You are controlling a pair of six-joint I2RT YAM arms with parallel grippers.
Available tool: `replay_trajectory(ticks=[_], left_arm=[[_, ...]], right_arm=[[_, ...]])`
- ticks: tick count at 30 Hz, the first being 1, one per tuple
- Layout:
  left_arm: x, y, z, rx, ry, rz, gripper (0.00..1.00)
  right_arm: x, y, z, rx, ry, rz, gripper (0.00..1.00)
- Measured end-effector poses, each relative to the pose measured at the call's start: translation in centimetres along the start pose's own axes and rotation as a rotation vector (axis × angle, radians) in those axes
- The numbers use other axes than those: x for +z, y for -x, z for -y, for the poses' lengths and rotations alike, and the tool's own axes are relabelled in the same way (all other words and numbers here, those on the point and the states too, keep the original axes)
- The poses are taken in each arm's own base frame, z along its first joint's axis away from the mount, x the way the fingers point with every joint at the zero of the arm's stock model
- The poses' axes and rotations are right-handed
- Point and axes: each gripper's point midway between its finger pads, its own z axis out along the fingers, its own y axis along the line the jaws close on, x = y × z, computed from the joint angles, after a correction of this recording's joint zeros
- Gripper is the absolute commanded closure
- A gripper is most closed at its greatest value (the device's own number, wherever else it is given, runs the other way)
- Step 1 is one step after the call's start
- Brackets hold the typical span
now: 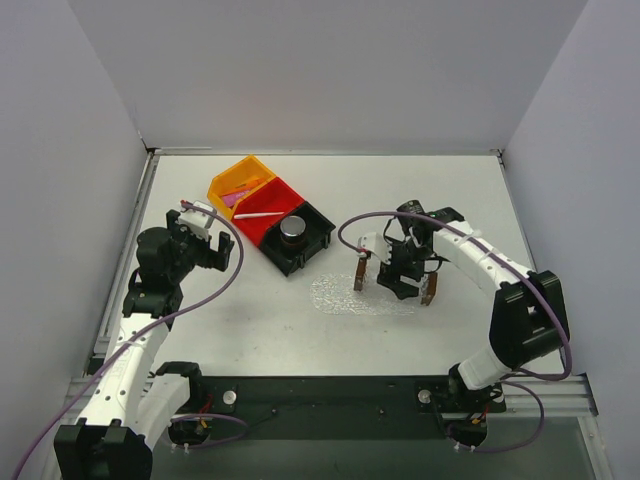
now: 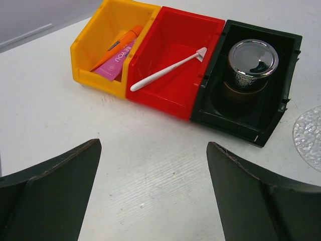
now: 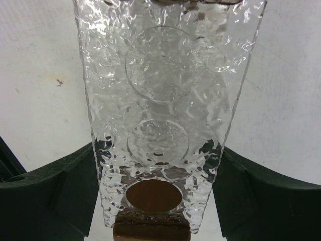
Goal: Prepare toiletry sets of a toothbrush and toothpaste on the tray
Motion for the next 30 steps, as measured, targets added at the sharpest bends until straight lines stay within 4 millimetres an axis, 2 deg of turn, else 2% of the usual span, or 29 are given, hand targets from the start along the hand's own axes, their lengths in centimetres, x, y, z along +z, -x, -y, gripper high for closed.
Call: replay_trajectory(ticks=[6, 15, 22, 30], left_arm=[[0.0, 0.0, 0.0, 0.0, 0.0, 0.0, 0.03], [0.1, -0.3, 0.0, 0.002, -0.001, -0.004, 0.03], [0.2, -0.7, 0.0, 0.004, -0.002, -0.011, 0.03], [0.3, -0.6, 0.0, 0.005, -0.001, -0.008, 0.03]], right_arm=[[0.4, 1.0, -1.2, -0.121, 0.032, 0.018, 0.93], [1.1, 1.6, -1.4, -0.246, 0.075, 0.014, 0.93], [2.7, 1.5, -1.3, -0.273, 0.128, -0.01, 0.93], [3.0, 1.8, -1.0, -0.274, 0.135, -0.012, 0.92]])
